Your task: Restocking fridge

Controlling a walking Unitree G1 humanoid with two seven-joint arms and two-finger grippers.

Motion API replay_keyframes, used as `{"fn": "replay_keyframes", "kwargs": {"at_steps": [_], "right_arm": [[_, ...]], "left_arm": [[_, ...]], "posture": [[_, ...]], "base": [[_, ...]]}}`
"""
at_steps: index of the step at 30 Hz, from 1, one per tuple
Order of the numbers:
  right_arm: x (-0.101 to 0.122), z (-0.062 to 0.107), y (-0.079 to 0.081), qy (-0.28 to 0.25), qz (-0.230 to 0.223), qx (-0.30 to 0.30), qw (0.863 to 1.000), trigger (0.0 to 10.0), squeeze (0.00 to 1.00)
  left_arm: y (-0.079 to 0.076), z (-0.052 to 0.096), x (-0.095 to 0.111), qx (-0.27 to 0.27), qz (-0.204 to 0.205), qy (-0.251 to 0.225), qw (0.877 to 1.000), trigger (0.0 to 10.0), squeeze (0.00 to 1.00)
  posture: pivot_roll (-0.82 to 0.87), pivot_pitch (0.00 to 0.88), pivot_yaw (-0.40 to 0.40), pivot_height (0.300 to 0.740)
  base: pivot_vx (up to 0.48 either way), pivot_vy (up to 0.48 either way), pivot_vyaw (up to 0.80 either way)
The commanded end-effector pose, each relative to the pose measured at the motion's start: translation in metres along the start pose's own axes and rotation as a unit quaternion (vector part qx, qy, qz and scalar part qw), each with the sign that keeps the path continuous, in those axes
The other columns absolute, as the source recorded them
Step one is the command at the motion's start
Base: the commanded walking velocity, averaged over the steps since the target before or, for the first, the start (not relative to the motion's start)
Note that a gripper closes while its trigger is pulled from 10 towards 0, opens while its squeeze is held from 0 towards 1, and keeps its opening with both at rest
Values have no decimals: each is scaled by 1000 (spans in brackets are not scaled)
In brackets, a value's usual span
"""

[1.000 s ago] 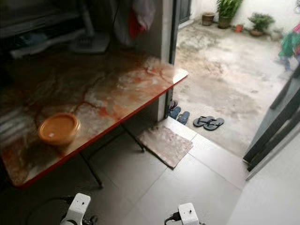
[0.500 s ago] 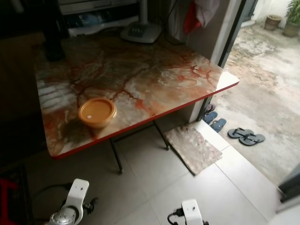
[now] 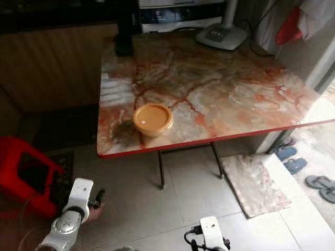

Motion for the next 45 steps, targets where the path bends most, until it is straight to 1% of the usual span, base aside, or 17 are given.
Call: {"fn": "replay_keyframes", "kwargs": {"at_steps": [1,3,5,11,14,16,17,21,25,27,28,30,31,39,40,42,45], "right_arm": [[-7,1,0,12,-8,-2,1000,10000,0],[-7,1,0,13,-1,-1,1000,10000,0],[-6,1,0,13,-2,-1,1000,10000,0],[-5,1,1,14,14,1,1000,10000,0],[-4,0,2,10,16,3,1000,10000,0],[-4,0,2,10,17,3,1000,10000,0],[-4,0,2,10,17,3,1000,10000,0],[-4,0,1,11,20,3,1000,10000,0],[-4,0,1,11,22,3,1000,10000,0],[-4,0,1,11,22,2,1000,10000,0],[-4,0,1,10,20,0,1000,10000,0],[-3,0,1,9,18,0,1000,10000,0],[-3,0,2,7,17,0,1000,10000,0],[-3,0,2,7,17,0,1000,10000,0],[-3,0,2,7,17,0,1000,10000,0],[-6,1,0,11,13,-2,1000,10000,0],[-8,1,-1,14,14,-3,1000,10000,0]], "left_arm": [[0,2,10,-2,-10,-39,999,10000,0],[-1,7,31,-11,-51,-118,992,10000,0],[0,10,39,-2,-63,-145,987,10000,0],[7,20,43,25,-31,-161,986,10000,0],[11,31,46,32,-31,-181,982,10000,0],[15,37,57,40,-40,-204,977,10000,0],[15,37,57,40,-40,-204,977,10000,0],[20,37,91,36,-76,-260,962,10000,0],[22,33,110,36,-47,-277,959,10000,0],[20,24,135,25,2,-295,955,10000,0],[13,18,153,7,52,-304,951,10000,0],[8,16,159,-7,71,-303,950,10000,0],[2,14,163,-28,88,-301,949,10000,0],[0,14,164,-34,95,-300,949,10000,0],[-4,12,166,-44,121,-294,947,10000,0],[-1,9,170,-43,153,-287,945,10000,0],[4,8,170,-43,157,-280,946,10000,0]], "posture": [[147,112,-8,740],[148,114,-7,740],[150,114,-6,740],[146,106,-4,740],[136,106,-4,740],[143,105,-6,740],[143,105,-6,740],[146,107,-14,740],[149,106,-19,740],[150,102,-20,740],[143,98,-18,740],[139,97,-18,740],[139,97,-18,740],[135,95,-19,740],[133,94,-20,740],[135,82,-15,740],[137,72,-16,740]], "base": [[0,0,0],[0,0,0],[0,0,0],[0,0,0],[0,0,0],[0,0,0],[0,0,0],[0,0,0],[0,0,0],[0,0,0],[0,0,0],[0,0,0],[0,0,0],[0,0,0],[0,0,0],[0,0,0],[0,0,0]]}}
Point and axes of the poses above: a point about 5 cm out from each wrist's last joint towards the gripper, its own z axis pointing back from the gripper into the wrist, its own x axis along the axis of the wrist's last joint, y = z × x, the point moved 1 cm from there along -z, pointing out of the wrist towards the gripper, and after that the axes turned 7 degrees about z, right-handed, at the moved point
